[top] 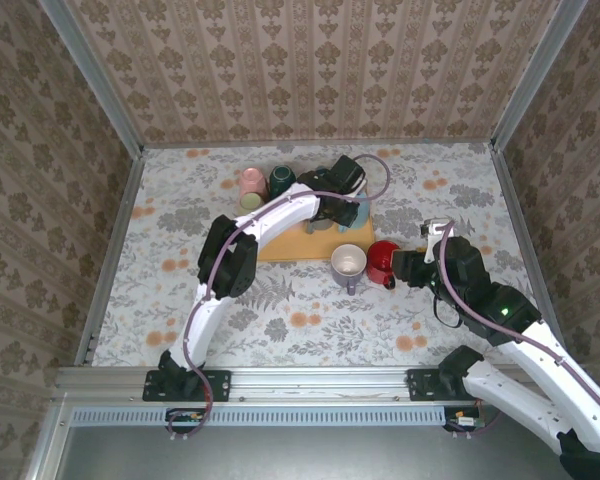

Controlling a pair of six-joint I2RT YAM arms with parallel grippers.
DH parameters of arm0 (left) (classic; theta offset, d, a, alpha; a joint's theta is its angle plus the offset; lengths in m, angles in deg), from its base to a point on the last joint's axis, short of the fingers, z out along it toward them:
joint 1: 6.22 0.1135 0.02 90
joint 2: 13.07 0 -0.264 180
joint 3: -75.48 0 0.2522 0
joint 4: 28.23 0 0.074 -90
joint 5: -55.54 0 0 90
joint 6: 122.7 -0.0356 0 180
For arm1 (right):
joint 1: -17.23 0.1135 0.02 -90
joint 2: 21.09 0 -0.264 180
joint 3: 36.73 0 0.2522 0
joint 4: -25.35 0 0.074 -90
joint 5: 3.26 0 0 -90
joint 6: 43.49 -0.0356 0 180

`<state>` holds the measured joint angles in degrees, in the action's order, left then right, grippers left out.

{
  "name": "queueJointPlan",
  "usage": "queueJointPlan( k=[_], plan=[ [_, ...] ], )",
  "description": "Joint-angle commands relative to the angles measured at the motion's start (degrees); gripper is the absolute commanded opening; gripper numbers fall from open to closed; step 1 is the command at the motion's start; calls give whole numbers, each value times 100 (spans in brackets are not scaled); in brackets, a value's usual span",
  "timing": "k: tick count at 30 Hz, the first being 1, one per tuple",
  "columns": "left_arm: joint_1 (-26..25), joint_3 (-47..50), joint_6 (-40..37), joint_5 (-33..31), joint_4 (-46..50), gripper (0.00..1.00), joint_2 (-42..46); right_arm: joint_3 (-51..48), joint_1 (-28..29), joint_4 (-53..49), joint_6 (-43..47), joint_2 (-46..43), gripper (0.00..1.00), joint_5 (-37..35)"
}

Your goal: Turn the mug right side up

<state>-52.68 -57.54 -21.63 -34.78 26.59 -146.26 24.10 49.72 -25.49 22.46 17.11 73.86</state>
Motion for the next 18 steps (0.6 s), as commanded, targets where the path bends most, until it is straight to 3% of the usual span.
queueJointPlan(
  k=[1,5,10,18],
  plan=[
    [59,-210,0,-223,42,16,-242,-75,-32,87,-86,-67,52,-23],
    [56,-159,91,-393,40,17,-234,-75,-32,69,-60,-76,52,-8],
    [58,-176,224,-425,34,32,-255,-101,-32,61,-21,-60,52,-21],
    [89,-401,256,-316,97,29,-442,-101,-32,77,23,-4,52,-21]
  ],
)
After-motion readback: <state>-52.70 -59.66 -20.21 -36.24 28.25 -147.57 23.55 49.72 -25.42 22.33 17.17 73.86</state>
